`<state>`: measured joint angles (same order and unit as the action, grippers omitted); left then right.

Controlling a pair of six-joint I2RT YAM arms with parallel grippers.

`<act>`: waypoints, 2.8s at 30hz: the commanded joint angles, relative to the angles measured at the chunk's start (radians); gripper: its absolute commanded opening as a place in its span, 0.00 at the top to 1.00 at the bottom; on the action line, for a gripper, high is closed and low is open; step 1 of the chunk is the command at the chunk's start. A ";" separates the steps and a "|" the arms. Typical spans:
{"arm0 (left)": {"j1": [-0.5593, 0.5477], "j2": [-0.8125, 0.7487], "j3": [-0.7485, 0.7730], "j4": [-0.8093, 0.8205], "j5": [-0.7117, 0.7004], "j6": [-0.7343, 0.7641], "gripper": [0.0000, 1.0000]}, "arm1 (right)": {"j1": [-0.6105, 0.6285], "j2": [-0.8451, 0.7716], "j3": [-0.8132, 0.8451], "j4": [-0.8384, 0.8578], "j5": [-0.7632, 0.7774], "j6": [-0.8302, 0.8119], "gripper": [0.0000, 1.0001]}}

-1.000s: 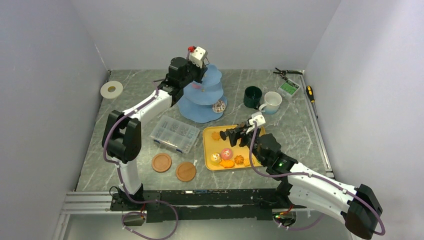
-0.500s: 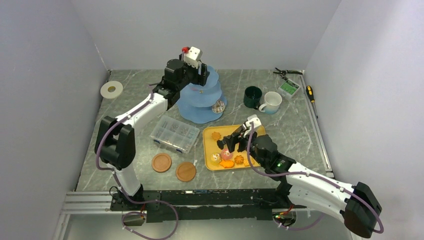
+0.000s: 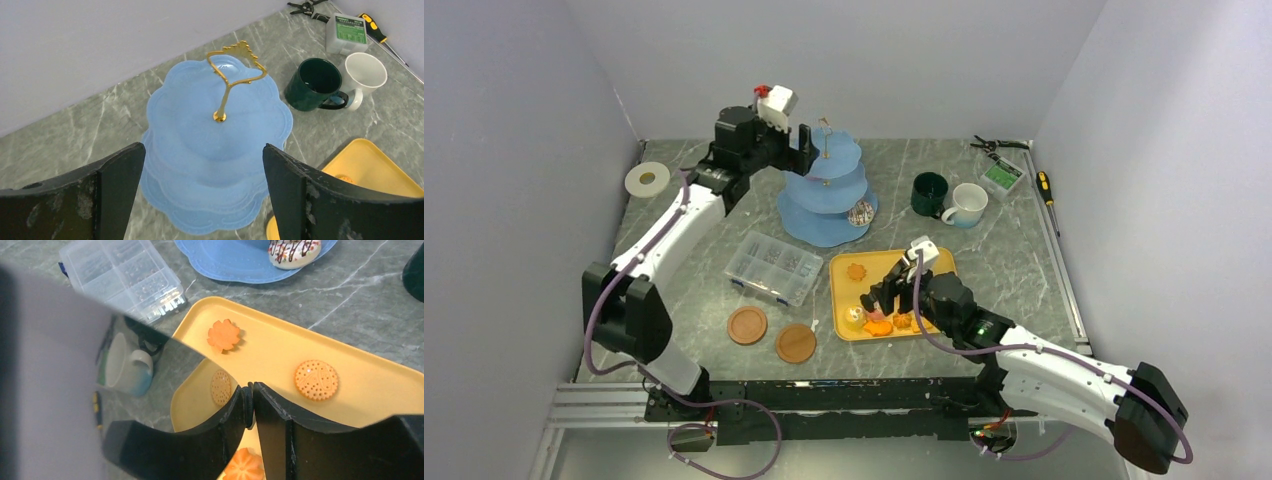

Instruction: Serve the afternoon tea

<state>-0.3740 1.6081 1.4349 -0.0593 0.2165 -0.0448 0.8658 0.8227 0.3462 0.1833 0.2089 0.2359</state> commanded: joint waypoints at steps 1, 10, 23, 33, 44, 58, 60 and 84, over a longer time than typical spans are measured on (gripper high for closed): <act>0.044 -0.085 0.078 -0.190 0.050 0.018 0.07 | 0.014 0.002 0.001 0.004 -0.015 -0.001 0.31; 0.150 -0.083 0.246 -0.466 0.140 0.143 0.07 | 0.015 0.076 -0.012 0.062 -0.031 -0.005 0.41; 0.331 0.007 0.423 -0.682 0.188 0.096 0.07 | 0.015 0.089 0.160 0.087 0.025 -0.107 0.59; 0.334 -0.026 0.377 -0.667 0.230 0.108 0.07 | 0.007 0.470 0.367 0.353 0.063 -0.164 0.60; 0.337 -0.037 0.352 -0.640 0.243 0.115 0.07 | -0.065 0.754 0.475 0.563 0.072 -0.119 0.60; 0.343 -0.054 0.313 -0.622 0.236 0.095 0.07 | -0.080 1.003 0.550 0.767 0.185 -0.091 0.58; 0.343 -0.070 0.277 -0.615 0.244 0.097 0.07 | -0.085 1.030 0.558 0.799 0.192 -0.088 0.58; 0.342 -0.064 0.277 -0.569 0.708 0.155 0.07 | -0.041 0.811 0.312 0.839 0.115 -0.060 0.31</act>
<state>-0.0322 1.5787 1.6939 -0.6971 0.6327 0.0692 0.8097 1.7664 0.7185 0.9527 0.3573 0.1478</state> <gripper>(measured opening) 0.932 0.685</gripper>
